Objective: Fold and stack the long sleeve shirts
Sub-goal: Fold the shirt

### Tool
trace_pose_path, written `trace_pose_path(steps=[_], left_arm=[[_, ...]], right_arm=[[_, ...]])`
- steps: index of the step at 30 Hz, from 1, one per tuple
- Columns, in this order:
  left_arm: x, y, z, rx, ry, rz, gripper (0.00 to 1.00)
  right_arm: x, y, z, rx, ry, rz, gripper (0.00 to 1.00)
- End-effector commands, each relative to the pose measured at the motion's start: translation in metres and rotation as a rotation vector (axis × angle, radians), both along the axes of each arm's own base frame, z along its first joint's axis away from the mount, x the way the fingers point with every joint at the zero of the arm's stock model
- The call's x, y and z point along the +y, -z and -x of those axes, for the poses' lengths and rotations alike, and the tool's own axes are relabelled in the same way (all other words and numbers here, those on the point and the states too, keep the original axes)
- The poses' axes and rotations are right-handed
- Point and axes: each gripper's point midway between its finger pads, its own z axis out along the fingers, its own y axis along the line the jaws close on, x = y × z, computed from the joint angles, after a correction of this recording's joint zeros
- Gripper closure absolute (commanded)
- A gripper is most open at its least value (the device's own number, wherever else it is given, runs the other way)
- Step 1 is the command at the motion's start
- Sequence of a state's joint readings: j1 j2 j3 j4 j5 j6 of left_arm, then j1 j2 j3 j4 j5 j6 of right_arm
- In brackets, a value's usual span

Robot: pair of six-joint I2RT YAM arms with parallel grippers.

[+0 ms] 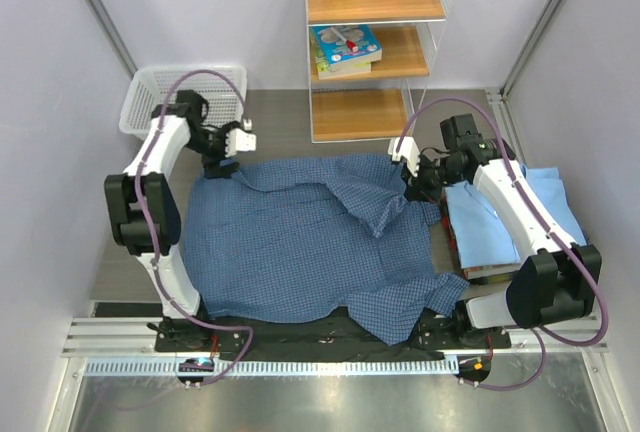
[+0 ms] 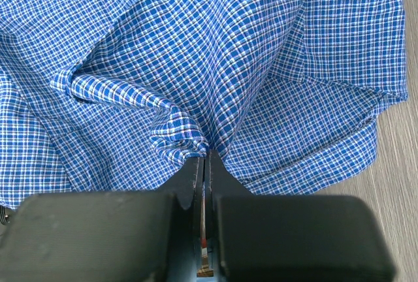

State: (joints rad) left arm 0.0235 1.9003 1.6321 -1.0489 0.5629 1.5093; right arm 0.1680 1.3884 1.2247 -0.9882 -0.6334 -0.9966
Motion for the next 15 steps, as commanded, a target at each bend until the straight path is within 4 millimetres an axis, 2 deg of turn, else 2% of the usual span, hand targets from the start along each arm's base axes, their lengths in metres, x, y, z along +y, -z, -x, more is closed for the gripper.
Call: trace_pose_path(steps=[1, 3, 4, 5, 6, 8, 9, 11, 14, 15], left_arm=[[-0.028, 0.025, -0.014, -0.074, 0.281, -0.145, 0.18], [-0.028, 0.028, -0.022, -0.058, 0.305, -0.188, 0.19], [-0.022, 0.034, -0.025, -0.031, 0.301, -0.23, 0.21], [-0.016, 0.048, -0.021, 0.038, 0.293, -0.25, 0.23], [-0.01, 0.04, -0.031, 0.029, 0.274, -0.278, 0.26], [0.012, 0.043, -0.03, 0.077, 0.237, -0.302, 0.3], [0.019, 0.045, -0.019, 0.12, 0.243, -0.313, 0.31], [0.04, 0.046, -0.012, 0.139, 0.241, -0.355, 0.35], [0.051, 0.049, 0.006, 0.182, 0.256, -0.388, 0.44], [0.064, 0.048, 0.01, 0.193, 0.23, -0.391, 0.47]], right_arm=[[0.001, -0.013, -0.006, -0.039, -0.003, -0.008, 0.99], [0.0, -0.014, -0.008, -0.039, 0.008, -0.01, 0.99], [0.001, -0.015, -0.009, -0.039, 0.015, -0.014, 0.99], [0.001, -0.018, -0.011, -0.047, 0.022, -0.018, 0.99], [0.002, -0.022, -0.014, -0.055, 0.031, -0.026, 0.99], [0.004, -0.033, -0.021, -0.071, 0.057, -0.051, 0.99], [0.004, -0.038, -0.028, -0.085, 0.07, -0.065, 0.99], [0.007, -0.051, -0.038, -0.101, 0.088, -0.094, 0.99], [0.011, -0.066, -0.055, -0.121, 0.105, -0.13, 0.99], [0.012, -0.07, -0.058, -0.125, 0.108, -0.138, 0.99]])
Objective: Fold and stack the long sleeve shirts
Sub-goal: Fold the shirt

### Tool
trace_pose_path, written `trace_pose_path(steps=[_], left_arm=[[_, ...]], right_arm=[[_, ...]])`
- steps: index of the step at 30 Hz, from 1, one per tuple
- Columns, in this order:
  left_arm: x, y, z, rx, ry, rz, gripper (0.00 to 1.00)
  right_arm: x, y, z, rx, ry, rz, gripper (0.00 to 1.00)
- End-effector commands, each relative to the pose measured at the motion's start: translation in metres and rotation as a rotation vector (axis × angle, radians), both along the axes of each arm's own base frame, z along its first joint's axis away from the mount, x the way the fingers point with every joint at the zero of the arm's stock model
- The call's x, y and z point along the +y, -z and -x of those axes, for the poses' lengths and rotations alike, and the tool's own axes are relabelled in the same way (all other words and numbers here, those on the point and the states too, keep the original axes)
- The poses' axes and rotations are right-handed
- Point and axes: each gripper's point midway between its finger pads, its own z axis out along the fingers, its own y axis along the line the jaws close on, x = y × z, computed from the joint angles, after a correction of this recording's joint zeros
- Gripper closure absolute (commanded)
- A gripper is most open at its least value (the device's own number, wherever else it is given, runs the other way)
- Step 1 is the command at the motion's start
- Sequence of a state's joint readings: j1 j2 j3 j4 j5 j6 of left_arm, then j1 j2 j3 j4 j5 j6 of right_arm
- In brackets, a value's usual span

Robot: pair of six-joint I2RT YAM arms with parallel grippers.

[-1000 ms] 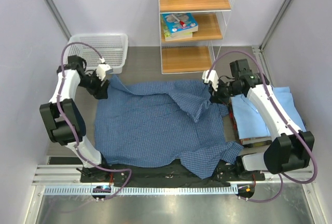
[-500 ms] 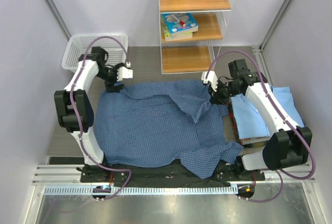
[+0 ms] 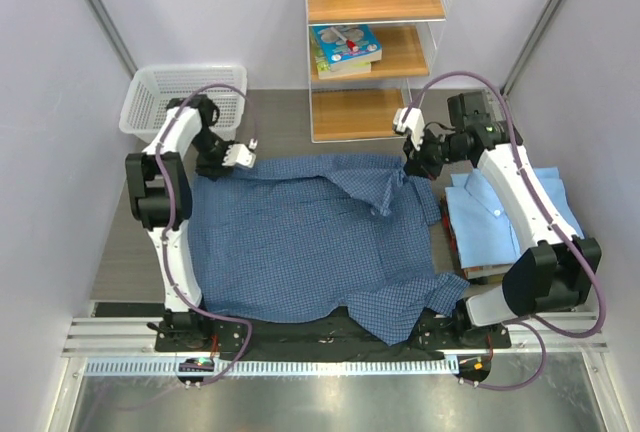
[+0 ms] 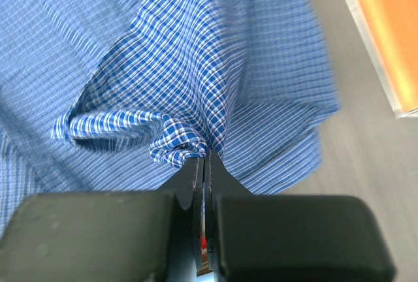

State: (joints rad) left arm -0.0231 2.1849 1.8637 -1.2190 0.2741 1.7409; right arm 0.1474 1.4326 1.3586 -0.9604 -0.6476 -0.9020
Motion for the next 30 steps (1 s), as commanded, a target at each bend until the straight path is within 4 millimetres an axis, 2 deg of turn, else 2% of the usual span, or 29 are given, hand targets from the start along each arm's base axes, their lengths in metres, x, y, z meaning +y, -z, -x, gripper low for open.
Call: trace_pose_path(steps=[1, 5, 7, 9, 10, 12, 14, 15, 16, 18, 21, 22, 23, 24, 25, 28, 30], left_arm=[[0.036, -0.014, 0.036, 0.079, 0.005, -0.083, 0.53], [0.047, -0.019, 0.036, 0.053, -0.036, -0.083, 0.64], [0.049, -0.025, 0.033, 0.028, -0.084, -0.056, 0.71], [0.053, -0.031, 0.02, -0.029, -0.124, -0.038, 0.73], [0.053, -0.034, 0.017, -0.041, -0.166, -0.017, 0.8], [0.056, -0.038, 0.003, -0.095, -0.213, -0.02, 0.87], [0.06, -0.04, -0.001, -0.106, -0.25, -0.004, 0.97], [0.062, -0.043, -0.003, -0.113, -0.262, -0.004, 0.99], [0.063, -0.045, -0.004, -0.115, -0.284, -0.009, 1.0], [0.068, -0.045, 0.005, -0.067, -0.344, -0.024, 1.0], [0.065, -0.07, 0.005, -0.08, -0.516, 0.046, 1.0], [0.066, -0.072, 0.005, -0.087, -0.557, 0.056, 1.0], [0.068, -0.074, 0.008, -0.09, -0.604, 0.066, 1.0], [0.07, -0.086, 0.012, -0.107, -0.727, 0.088, 1.0], [0.07, -0.08, 0.022, -0.075, -0.759, 0.081, 1.0], [0.071, -0.083, 0.043, -0.044, -0.876, 0.065, 1.0], [0.069, -0.071, 0.066, 0.01, -0.922, 0.041, 1.0]], right_arm=[[0.009, -0.04, -0.033, -0.085, 0.033, -0.084, 0.99], [0.01, -0.057, -0.047, -0.123, 0.038, -0.1, 0.99], [0.011, -0.071, -0.056, -0.167, 0.044, -0.111, 0.99], [0.013, -0.079, -0.067, -0.19, 0.059, -0.127, 0.99], [0.015, -0.089, -0.073, -0.216, 0.06, -0.135, 0.99], [0.017, -0.092, -0.086, -0.224, 0.07, -0.148, 0.99], [0.018, -0.107, -0.095, -0.251, 0.081, -0.163, 0.99], [0.019, -0.104, -0.102, -0.243, 0.086, -0.164, 0.99], [0.02, -0.114, -0.107, -0.266, 0.09, -0.169, 0.99], [0.017, -0.119, -0.115, -0.281, 0.106, -0.171, 0.99], [0.015, -0.132, -0.118, -0.297, 0.119, -0.189, 0.99], [0.015, -0.134, -0.114, -0.303, 0.119, -0.188, 0.99], [0.013, -0.134, -0.112, -0.315, 0.11, -0.177, 0.99], [0.011, -0.125, -0.11, -0.308, 0.115, -0.158, 0.99], [0.008, -0.127, -0.108, -0.323, 0.118, -0.146, 0.99], [0.003, -0.123, -0.111, -0.333, 0.138, -0.132, 0.99], [0.002, -0.123, -0.11, -0.321, 0.144, -0.144, 0.99]])
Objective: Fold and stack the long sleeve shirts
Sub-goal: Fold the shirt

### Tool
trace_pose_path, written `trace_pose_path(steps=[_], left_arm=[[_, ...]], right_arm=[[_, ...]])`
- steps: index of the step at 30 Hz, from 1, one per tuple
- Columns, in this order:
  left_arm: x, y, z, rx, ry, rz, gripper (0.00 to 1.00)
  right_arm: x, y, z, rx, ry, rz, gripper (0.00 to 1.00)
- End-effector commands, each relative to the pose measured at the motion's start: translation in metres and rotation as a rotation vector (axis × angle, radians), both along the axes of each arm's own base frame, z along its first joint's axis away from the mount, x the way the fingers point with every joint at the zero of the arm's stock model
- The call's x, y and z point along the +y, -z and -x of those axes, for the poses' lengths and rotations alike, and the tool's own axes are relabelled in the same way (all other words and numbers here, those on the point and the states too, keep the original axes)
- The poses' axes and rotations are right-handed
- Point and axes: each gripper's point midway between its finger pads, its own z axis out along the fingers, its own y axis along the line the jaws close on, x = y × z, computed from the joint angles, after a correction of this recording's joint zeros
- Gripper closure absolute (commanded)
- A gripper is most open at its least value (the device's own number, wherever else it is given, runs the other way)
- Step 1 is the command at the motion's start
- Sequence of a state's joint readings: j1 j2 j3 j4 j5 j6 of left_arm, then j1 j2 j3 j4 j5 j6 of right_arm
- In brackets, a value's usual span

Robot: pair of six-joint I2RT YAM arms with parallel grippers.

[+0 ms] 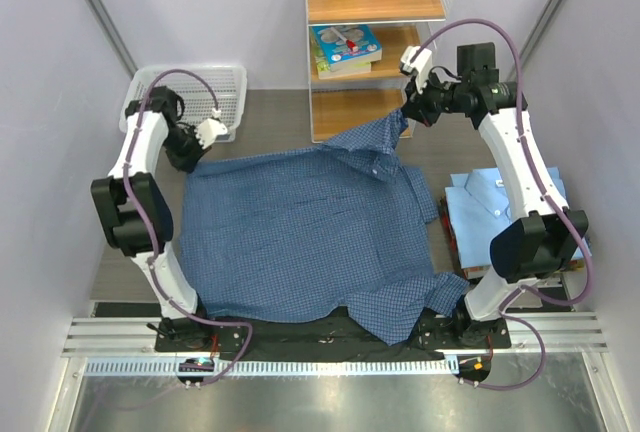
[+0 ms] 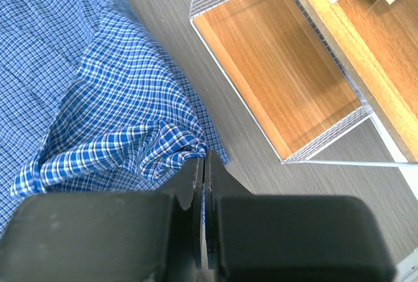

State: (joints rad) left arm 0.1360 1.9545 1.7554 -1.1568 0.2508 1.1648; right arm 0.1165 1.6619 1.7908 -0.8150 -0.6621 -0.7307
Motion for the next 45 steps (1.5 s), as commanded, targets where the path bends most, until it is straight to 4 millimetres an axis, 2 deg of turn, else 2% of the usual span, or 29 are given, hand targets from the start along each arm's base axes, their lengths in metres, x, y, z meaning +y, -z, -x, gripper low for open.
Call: trace_pose_path(steps=[1, 2, 4, 5, 6, 7, 8, 9, 11, 13, 14, 15, 18, 19, 21, 22, 26, 27, 30, 31, 34, 35, 38, 42, 43, 45], left_arm=[[0.001, -0.017, 0.043, 0.022, -0.222, 0.01, 1.0], [-0.001, -0.001, 0.063, 0.074, -0.23, 0.003, 1.0], [-0.003, -0.004, 0.085, 0.098, -0.25, 0.003, 1.0], [-0.008, 0.005, 0.109, 0.179, -0.255, 0.008, 1.0], [-0.011, 0.006, 0.121, 0.217, -0.272, 0.016, 1.0], [-0.02, 0.006, 0.133, 0.261, -0.28, 0.053, 1.0], [-0.028, 0.001, 0.154, 0.334, -0.28, 0.078, 1.0], [-0.034, 0.005, 0.168, 0.381, -0.282, 0.102, 1.0], [-0.047, 0.002, 0.188, 0.424, -0.255, 0.14, 0.99], [-0.049, 0.007, 0.204, 0.46, -0.239, 0.147, 0.86], [-0.046, 0.005, 0.203, 0.436, -0.229, 0.149, 0.8], [-0.041, 0.002, 0.19, 0.378, -0.243, 0.155, 0.71], [-0.026, -0.008, 0.155, 0.282, -0.361, 0.192, 0.58], [-0.019, -0.019, 0.13, 0.197, -0.385, 0.183, 0.58], [-0.014, -0.021, 0.11, 0.159, -0.435, 0.184, 0.58], [-0.011, -0.028, 0.09, 0.088, -0.444, 0.19, 0.58], [-0.021, -0.027, 0.059, 0.031, -0.445, 0.161, 0.56], [-0.034, -0.026, 0.054, 0.029, -0.422, 0.146, 0.55], [-0.048, -0.017, 0.038, 0.019, -0.41, 0.076, 0.53], [-0.062, -0.008, 0.033, 0.028, -0.385, 0.056, 0.53], [-0.073, 0.004, 0.022, 0.021, -0.39, -0.018, 0.53], [-0.072, 0.019, 0.021, 0.049, -0.394, -0.054, 0.54], [-0.069, 0.036, 0.018, 0.069, -0.406, -0.121, 0.56], [-0.065, 0.049, 0.017, 0.086, -0.422, -0.164, 0.56], [-0.063, 0.052, 0.019, 0.093, -0.423, -0.177, 0.57], [-0.057, 0.061, 0.021, 0.11, -0.422, -0.218, 0.58]], right_arm=[[-0.007, -0.027, 0.001, -0.092, 0.022, -0.009, 0.99], [-0.008, -0.029, 0.006, -0.099, 0.02, -0.005, 0.99], [-0.01, -0.018, 0.012, -0.087, 0.011, 0.016, 0.99], [-0.011, -0.017, 0.017, -0.087, 0.01, 0.024, 0.99], [-0.014, -0.01, 0.02, -0.071, 0.012, 0.035, 0.99], [-0.015, -0.006, 0.023, -0.068, 0.008, 0.046, 0.99], [-0.018, -0.001, 0.027, -0.06, 0.012, 0.063, 0.99], [-0.019, 0.008, 0.034, -0.046, 0.011, 0.072, 0.99], [-0.022, 0.017, 0.041, -0.039, 0.003, 0.095, 0.99], [-0.022, 0.029, 0.052, -0.015, -0.016, 0.105, 0.99], [-0.023, 0.034, 0.057, 0.004, -0.021, 0.107, 0.99], [-0.021, 0.04, 0.064, 0.026, -0.039, 0.1, 0.99], [-0.018, 0.053, 0.079, 0.076, -0.076, 0.099, 0.99], [-0.017, 0.055, 0.082, 0.083, -0.082, 0.099, 0.99], [-0.015, 0.06, 0.085, 0.101, -0.089, 0.093, 0.99], [-0.015, 0.061, 0.086, 0.107, -0.093, 0.09, 0.99], [-0.011, 0.064, 0.087, 0.124, -0.1, 0.08, 0.99], [-0.01, 0.063, 0.086, 0.125, -0.098, 0.076, 0.99], [-0.012, 0.066, 0.085, 0.135, -0.088, 0.08, 0.99], [-0.013, 0.068, 0.085, 0.138, -0.083, 0.086, 0.99], [-0.014, 0.076, 0.087, 0.164, -0.071, 0.087, 0.99], [-0.011, 0.083, 0.09, 0.186, -0.075, 0.081, 0.99], [-0.004, 0.1, 0.088, 0.23, -0.059, 0.073, 0.99], [0.023, 0.125, 0.081, 0.276, -0.065, 0.085, 0.99], [0.028, 0.138, 0.078, 0.304, -0.068, 0.096, 0.99], [0.033, 0.152, 0.076, 0.353, -0.042, 0.114, 0.99]])
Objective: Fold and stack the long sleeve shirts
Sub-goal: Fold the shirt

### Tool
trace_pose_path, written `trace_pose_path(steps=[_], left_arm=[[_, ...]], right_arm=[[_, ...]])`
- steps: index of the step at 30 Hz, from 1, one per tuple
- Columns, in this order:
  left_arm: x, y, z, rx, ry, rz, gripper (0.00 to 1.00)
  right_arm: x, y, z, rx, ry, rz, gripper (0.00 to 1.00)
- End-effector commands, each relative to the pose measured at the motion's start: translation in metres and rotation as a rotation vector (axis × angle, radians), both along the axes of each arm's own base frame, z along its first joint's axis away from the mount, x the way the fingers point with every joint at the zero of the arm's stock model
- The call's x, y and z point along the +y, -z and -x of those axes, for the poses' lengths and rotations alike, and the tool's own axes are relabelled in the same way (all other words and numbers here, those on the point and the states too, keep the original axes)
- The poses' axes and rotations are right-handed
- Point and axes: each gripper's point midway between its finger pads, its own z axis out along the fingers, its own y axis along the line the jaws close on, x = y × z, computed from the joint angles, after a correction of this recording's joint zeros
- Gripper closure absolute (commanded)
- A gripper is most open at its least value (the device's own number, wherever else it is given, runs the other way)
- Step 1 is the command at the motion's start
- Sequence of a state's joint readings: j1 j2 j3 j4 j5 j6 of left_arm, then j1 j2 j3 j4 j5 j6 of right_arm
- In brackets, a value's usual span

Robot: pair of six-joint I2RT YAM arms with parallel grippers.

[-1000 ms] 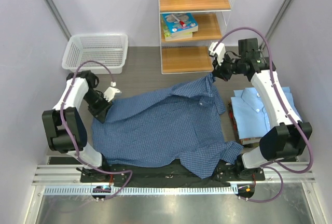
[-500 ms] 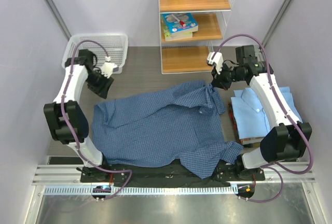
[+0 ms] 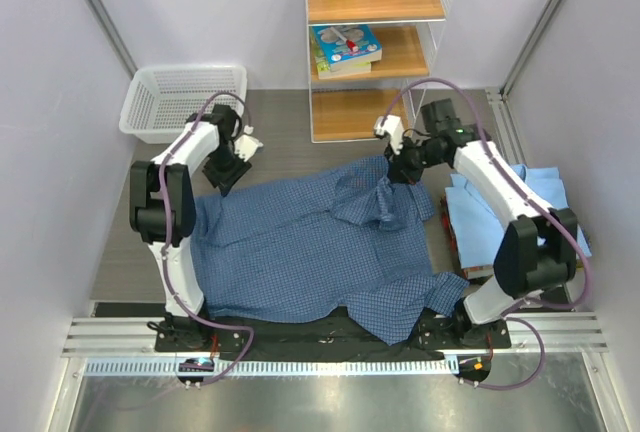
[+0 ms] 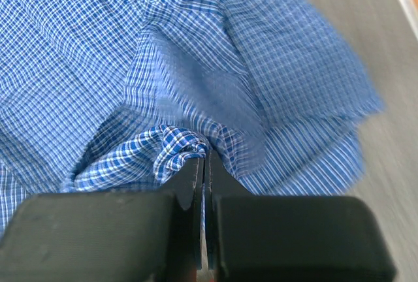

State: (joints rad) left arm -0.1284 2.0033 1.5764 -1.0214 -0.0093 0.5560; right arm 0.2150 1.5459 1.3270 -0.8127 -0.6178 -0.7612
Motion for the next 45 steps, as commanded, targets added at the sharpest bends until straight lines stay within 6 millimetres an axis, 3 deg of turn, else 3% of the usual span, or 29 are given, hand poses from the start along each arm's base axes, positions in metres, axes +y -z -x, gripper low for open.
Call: trace_pose_path(steps=[1, 4, 7, 8, 11, 12, 15, 16, 19, 20, 23, 25, 27, 31, 32, 36, 39, 45], left_arm=[[0.017, 0.002, -0.009, -0.027, -0.034, -0.091, 0.58], [0.021, 0.009, -0.01, -0.017, -0.03, -0.114, 0.62], [0.029, 0.014, -0.014, -0.028, -0.04, -0.143, 0.75], [0.032, 0.012, -0.018, -0.035, -0.049, -0.146, 0.83], [0.043, 0.015, -0.022, -0.022, -0.075, -0.156, 0.97], [0.047, 0.013, -0.025, -0.029, -0.084, -0.158, 0.98], [0.046, 0.0, -0.031, -0.053, -0.102, -0.105, 0.99], [0.035, -0.005, -0.031, -0.061, -0.108, -0.044, 0.96], [0.016, -0.024, -0.029, -0.078, -0.121, 0.025, 0.68], [0.0, -0.029, -0.027, -0.082, -0.099, 0.061, 0.65], [-0.014, -0.023, -0.017, -0.063, -0.081, 0.056, 0.6], [-0.021, -0.011, -0.014, -0.037, -0.064, 0.038, 0.6], [-0.011, 0.002, -0.015, -0.013, -0.071, -0.027, 0.59], [0.001, 0.017, -0.015, 0.014, -0.058, -0.1, 0.61], [0.004, 0.02, -0.014, 0.021, -0.053, -0.117, 0.62], [0.019, 0.025, -0.014, 0.02, -0.027, -0.201, 0.69], [0.035, 0.024, -0.015, 0.028, -0.025, -0.25, 0.73], [0.07, 0.013, -0.024, 0.012, -0.095, -0.275, 0.91]], right_arm=[[0.022, 0.034, -0.012, 0.072, 0.038, 0.038, 0.99], [0.026, 0.058, -0.006, 0.144, 0.055, 0.1, 0.99], [0.023, 0.087, -0.001, 0.236, 0.085, 0.158, 0.99], [0.022, 0.097, -0.001, 0.268, 0.09, 0.181, 0.99], [0.018, 0.113, 0.002, 0.349, 0.138, 0.229, 0.99], [0.017, 0.125, 0.005, 0.394, 0.143, 0.251, 0.99], [0.014, 0.133, 0.01, 0.461, 0.16, 0.281, 0.99], [0.016, 0.13, 0.01, 0.468, 0.162, 0.268, 0.99], [0.03, 0.106, 0.008, 0.426, 0.146, 0.171, 0.99], [0.033, 0.1, 0.006, 0.414, 0.15, 0.146, 0.99], [0.047, 0.071, -0.005, 0.363, 0.15, 0.062, 0.99], [0.053, 0.063, -0.012, 0.348, 0.156, 0.028, 0.99], [0.056, 0.059, -0.021, 0.333, 0.171, 0.018, 0.99], [0.047, 0.088, -0.036, 0.36, 0.257, 0.092, 0.99], [0.046, 0.105, -0.034, 0.397, 0.27, 0.114, 0.99], [0.039, 0.136, -0.02, 0.506, 0.317, 0.165, 0.99], [0.038, 0.15, -0.011, 0.56, 0.351, 0.176, 0.99], [0.025, 0.168, -0.006, 0.615, 0.456, 0.222, 0.99]])
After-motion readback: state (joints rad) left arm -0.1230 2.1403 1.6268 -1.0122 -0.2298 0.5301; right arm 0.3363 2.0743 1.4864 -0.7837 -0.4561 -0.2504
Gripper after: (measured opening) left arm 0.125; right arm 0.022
